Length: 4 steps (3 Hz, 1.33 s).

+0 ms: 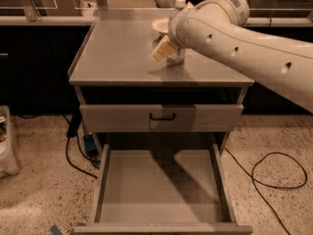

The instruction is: Place blue plastic bottle into middle drawer

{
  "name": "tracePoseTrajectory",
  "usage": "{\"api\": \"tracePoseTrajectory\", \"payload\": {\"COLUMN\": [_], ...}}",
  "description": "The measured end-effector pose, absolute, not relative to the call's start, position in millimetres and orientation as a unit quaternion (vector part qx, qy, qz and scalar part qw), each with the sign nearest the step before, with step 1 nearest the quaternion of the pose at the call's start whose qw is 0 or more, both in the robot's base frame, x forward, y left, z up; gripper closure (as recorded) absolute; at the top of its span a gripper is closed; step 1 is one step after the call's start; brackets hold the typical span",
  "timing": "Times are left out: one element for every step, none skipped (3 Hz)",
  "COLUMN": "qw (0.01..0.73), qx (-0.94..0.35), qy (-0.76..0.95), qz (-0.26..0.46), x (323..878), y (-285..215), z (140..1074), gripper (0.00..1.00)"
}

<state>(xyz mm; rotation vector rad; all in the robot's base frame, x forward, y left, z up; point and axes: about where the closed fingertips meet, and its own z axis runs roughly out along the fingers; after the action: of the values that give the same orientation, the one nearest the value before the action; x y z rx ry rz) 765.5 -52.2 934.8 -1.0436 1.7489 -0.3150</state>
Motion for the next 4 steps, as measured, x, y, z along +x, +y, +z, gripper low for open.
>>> {"api": "tracePoseTrajectory", "payload": {"qw": [0.529, 0.551, 0.551, 0.549], "qx": [-0.417, -0.392, -0.392, -0.387], "qy": [0.724, 0.718, 0.718, 0.722], "qz": [-0.147, -0.167, -0.167, -0.167], "x": [776.0, 799.4, 799.4, 799.4], "y": [-51.6, -43.8, -43.8, -46.1], "z": [932.8, 937.8, 937.8, 938.9], "gripper": [0.0, 0.0, 0.0, 0.0]}}
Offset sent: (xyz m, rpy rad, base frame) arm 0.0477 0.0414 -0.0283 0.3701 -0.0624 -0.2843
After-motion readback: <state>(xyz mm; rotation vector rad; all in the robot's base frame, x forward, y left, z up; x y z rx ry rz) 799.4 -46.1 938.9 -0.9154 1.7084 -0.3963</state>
